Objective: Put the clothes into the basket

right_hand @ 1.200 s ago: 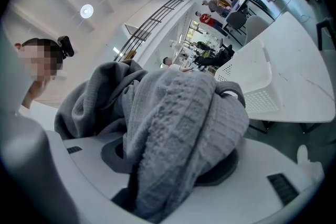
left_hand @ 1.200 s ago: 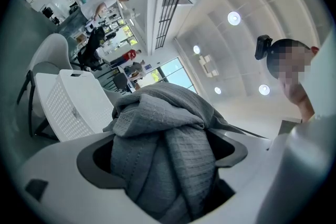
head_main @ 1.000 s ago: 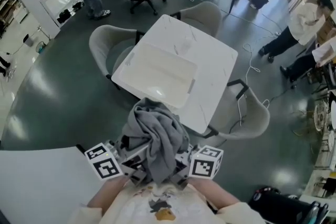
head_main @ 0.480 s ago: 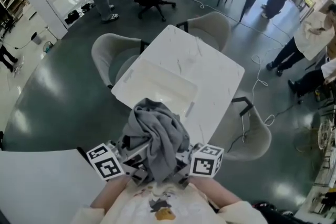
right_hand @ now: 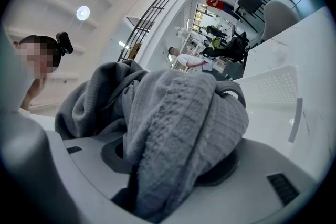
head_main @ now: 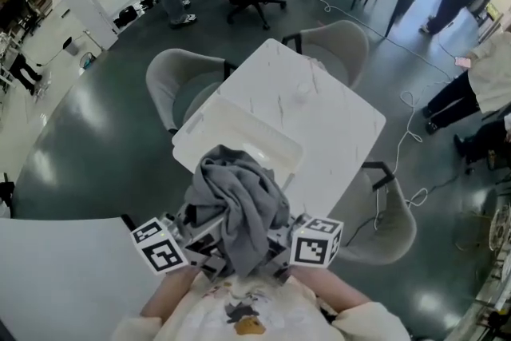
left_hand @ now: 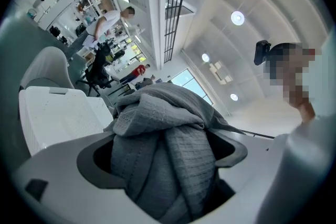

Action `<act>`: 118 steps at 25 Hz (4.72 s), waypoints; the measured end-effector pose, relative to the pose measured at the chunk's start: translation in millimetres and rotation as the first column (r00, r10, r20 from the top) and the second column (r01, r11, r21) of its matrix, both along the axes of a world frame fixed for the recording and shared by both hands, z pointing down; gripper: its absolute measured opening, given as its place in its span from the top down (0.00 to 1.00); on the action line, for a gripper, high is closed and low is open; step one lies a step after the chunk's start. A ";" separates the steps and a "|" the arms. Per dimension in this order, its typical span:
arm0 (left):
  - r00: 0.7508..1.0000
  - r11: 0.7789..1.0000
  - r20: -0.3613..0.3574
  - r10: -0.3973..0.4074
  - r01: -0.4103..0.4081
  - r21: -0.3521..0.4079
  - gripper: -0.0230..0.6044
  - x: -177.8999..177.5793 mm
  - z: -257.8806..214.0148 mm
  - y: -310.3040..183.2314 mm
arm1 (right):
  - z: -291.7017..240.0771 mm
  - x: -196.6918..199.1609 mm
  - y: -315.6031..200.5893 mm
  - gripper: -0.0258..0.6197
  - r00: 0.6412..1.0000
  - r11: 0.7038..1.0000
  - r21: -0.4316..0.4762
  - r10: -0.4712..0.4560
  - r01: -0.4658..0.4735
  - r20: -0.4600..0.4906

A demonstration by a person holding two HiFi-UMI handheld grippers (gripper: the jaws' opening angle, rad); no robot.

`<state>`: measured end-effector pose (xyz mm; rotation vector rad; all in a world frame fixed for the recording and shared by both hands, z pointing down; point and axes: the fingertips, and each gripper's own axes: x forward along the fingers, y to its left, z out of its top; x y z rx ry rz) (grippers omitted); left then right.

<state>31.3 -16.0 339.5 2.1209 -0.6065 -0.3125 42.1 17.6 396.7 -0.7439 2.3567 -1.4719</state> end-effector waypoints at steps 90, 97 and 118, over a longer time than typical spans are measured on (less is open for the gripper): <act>0.869 0.838 0.403 -0.285 0.430 -0.335 0.18 -56.9 226.0 -195.5 | 223.6 -10.7 -189.6 0.57 0.863 0.912 -0.383 -0.308 0.148 -0.401; 0.847 0.810 0.436 -0.303 0.470 -0.350 0.18 -66.6 234.5 -196.7 | 243.3 -6.6 -191.2 0.57 0.826 0.907 -0.392 -0.335 0.153 -0.453; 0.874 0.772 0.430 -0.226 0.430 -0.467 0.18 -60.1 249.5 -189.0 | 335.1 6.3 -186.8 0.55 0.673 0.836 -0.549 -0.393 -0.022 -0.627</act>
